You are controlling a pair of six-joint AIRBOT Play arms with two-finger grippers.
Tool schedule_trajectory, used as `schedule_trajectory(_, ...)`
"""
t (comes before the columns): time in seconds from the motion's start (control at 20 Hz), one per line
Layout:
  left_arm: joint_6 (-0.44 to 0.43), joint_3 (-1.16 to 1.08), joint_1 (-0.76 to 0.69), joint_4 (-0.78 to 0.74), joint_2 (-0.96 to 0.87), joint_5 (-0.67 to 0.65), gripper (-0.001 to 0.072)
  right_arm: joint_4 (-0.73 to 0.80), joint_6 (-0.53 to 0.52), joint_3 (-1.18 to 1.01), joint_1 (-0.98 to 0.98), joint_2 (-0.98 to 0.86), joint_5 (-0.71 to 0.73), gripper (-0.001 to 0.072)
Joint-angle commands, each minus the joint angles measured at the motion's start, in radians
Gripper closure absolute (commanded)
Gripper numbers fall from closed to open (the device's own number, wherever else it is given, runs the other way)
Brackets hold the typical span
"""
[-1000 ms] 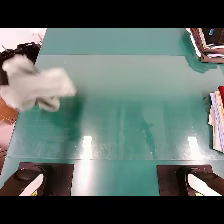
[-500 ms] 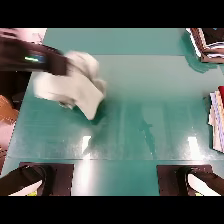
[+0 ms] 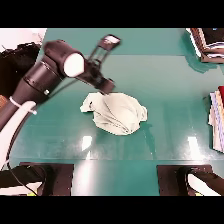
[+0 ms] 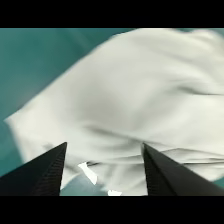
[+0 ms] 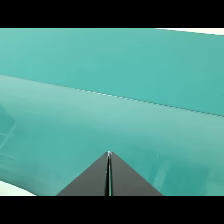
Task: Fold the shirts.
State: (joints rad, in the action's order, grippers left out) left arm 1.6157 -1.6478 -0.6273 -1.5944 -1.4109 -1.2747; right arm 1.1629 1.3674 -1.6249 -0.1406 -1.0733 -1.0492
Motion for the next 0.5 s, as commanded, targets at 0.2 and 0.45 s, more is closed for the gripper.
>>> schedule_trajectory(0.2, 0.014, 0.346, 0.348, 0.193, -0.005, 0.098, 0.0168, -0.001, 0.000, -0.001, -0.001, 0.000, -0.023, 0.0690)
schedule_trajectory(0.45, -0.052, 0.597, 0.359, 0.363, -0.011, 0.370, 0.0169, -0.001, 0.001, -0.001, -0.001, 0.000, -0.062, 0.0691)
